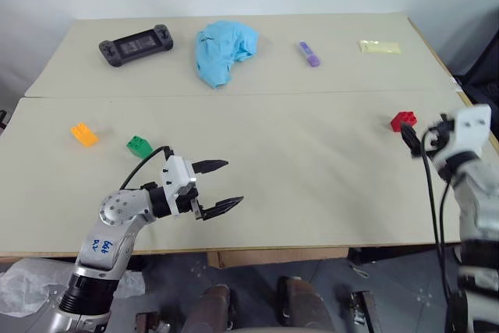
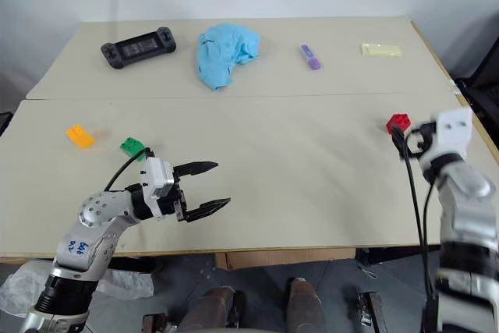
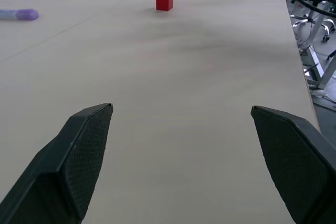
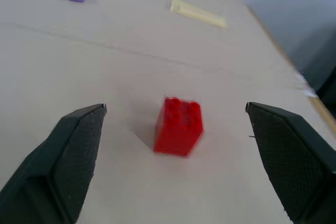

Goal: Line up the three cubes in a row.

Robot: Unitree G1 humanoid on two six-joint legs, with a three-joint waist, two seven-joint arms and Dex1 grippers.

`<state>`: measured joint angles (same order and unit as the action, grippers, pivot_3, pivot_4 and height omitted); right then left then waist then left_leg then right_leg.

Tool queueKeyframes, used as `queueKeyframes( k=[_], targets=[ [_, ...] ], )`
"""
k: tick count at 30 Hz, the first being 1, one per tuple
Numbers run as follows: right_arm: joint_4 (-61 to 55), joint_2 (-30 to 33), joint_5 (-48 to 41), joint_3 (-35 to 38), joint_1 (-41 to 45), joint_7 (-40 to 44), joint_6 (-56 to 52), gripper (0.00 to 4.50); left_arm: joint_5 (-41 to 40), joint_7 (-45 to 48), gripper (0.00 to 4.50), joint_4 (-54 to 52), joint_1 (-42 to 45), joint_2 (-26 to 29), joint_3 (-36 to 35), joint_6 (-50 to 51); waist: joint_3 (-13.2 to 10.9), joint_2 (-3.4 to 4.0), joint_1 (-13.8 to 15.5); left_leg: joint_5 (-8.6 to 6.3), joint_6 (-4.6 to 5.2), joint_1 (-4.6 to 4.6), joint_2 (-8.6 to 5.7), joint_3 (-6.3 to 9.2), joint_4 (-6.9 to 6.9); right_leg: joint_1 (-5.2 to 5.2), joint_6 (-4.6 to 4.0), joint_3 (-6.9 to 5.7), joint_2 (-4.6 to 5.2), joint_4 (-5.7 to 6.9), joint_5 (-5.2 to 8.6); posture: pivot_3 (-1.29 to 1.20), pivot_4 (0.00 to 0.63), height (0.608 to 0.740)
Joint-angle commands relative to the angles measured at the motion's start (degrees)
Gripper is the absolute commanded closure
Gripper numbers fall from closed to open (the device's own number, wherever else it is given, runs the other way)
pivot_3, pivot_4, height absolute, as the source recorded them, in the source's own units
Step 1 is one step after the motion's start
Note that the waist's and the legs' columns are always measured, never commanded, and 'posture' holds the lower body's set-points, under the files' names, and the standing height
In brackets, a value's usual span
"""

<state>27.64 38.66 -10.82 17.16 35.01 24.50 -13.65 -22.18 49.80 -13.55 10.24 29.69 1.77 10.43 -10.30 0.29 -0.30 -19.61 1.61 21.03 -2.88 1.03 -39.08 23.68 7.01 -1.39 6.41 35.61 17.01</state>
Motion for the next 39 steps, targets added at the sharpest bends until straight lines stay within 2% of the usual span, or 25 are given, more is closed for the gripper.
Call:
queueKeyframes(
  k=[1, 7, 10, 15, 18, 25, 26, 29, 33, 35, 39],
  targets=[
    [15.42, 2.3, 3.44, -1.87, 9.61, -1.49, 1.84, 0.0, 0.37, -0.75, 0.01, -2.76, -0.21, -0.26, 0.35, -0.37, 0.0, 0.0, 0.22, 0.0, 0.0, 0.05, 0.0, 0.05, 0.02, 0.03, -0.01, -0.02, 0.01, -0.01, 0.0, 0.0, 0.15, 0.74],
    [33.98, 2.79, 7.5, -5.57, 18.76, -0.14, 9.53, 0.0, 0.21, -1.87, 0.01, -5.14, -2.68, 1.01, -0.98, 0.66, 0.0, 0.0, 0.07, -0.07, 0.06, 0.21, -0.01, 0.11, 0.2, 0.04, -0.03, -0.18, 0.0, -0.09, 0.02, 0.0, 0.15, 0.74],
    [38.16, 3.05, 8.59, -6.0, 20.8, -2.48, 10.54, 0.0, 0.03, -2.51, 0.01, -6.13, -3.75, 1.74, -1.82, 0.95, -0.01, 0.01, -0.04, -0.09, 0.1, 0.25, -0.05, 0.08, 0.18, 0.05, -0.01, -0.18, 0.03, -0.12, 0.0, 0.0, 0.15, 0.74],
    [40.17, 2.32, 7.63, -4.74, 20.97, -1.57, 10.92, 0.0, 0.0, -3.27, 0.01, -6.94, -4.67, 1.93, -2.35, 1.21, -0.01, 0.01, -0.05, -0.08, 0.08, 0.22, -0.01, 0.08, 0.1, 0.02, 0.0, -0.19, 0.0, -0.09, 0.0, 0.0, 0.15, 0.74],
    [40.22, 1.94, 7.49, -4.46, 20.46, -1.03, 11.93, 0.62, 0.13, -3.53, 0.0, -6.82, -4.6, 1.73, -2.11, 1.13, -0.01, 0.01, -0.01, -0.08, 0.08, 0.22, -0.02, 0.08, 0.09, 0.02, 0.01, -0.17, 0.0, -0.08, 0.0, 0.0, 0.15, 0.74],
    [39.65, 1.66, 6.26, -4.3, 21.09, 4.33, 13.1, 2.95, 0.25, -3.28, 0.0, -5.92, -3.85, 2.01, -2.15, 0.53, -0.01, 0.01, -0.09, -0.08, 0.08, 0.22, -0.01, 0.08, 0.09, 0.02, 0.01, -0.17, 0.0, -0.08, -0.01, 0.0, 0.15, 0.74],
    [38.96, 1.54, 6.07, -4.58, 21.35, 5.96, 13.06, 3.03, 0.0, -2.79, 0.0, -5.95, -4.02, 2.17, -2.43, 0.02, -0.01, 0.01, -0.09, -0.08, 0.07, 0.21, -0.01, 0.08, 0.09, 0.02, 0.01, -0.18, -0.01, -0.08, -0.01, 0.0, 0.15, 0.74],
    [29.97, -0.76, 3.0, -7.39, 21.32, 22.19, 10.26, 3.02, -1.23, -1.0, 0.0, -6.01, -5.88, 3.8, -4.28, -0.25, -0.02, 0.04, -0.59, -0.08, 0.07, 0.23, 0.0, 0.07, 0.1, 0.03, 0.01, -0.18, -0.03, -0.09, -0.01, 0.0, 0.15, 0.74],
    [8.39, -2.31, -0.21, -16.07, 15.6, 41.2, 4.81, 3.02, -1.63, -0.26, 0.0, -5.01, -8.51, 5.23, -7.23, -0.85, -0.05, 0.1, -1.27, -0.13, -0.01, 0.2, 0.15, 0.07, 0.11, 0.05, 0.01, -0.17, -0.13, -0.06, -0.01, 0.0, 0.15, 0.74],
    [0.43, -2.42, -0.8, -19.65, 13.19, 46.64, 4.15, 3.02, -1.68, 0.18, 0.0, -4.35, -9.93, 5.7, -8.5, -1.4, -0.05, 0.1, -1.22, -0.17, -0.07, 0.2, 0.2, 0.12, 0.11, 0.05, -0.01, -0.21, -0.15, -0.08, 0.01, 0.0, 0.15, 0.74],
    [-9.41, -6.24, -0.44, -26.21, 11.74, 50.1, 4.0, 3.02, -1.62, 1.04, 0.0, -3.31, -14.51, 6.56, -11.37, -2.5, -0.05, 0.09, -1.17, -0.19, -0.06, 0.21, 0.17, 0.13, 0.05, 0.04, -0.02, -0.21, -0.12, -0.08, 0.01, 0.0, 0.15, 0.74]
  ],
)
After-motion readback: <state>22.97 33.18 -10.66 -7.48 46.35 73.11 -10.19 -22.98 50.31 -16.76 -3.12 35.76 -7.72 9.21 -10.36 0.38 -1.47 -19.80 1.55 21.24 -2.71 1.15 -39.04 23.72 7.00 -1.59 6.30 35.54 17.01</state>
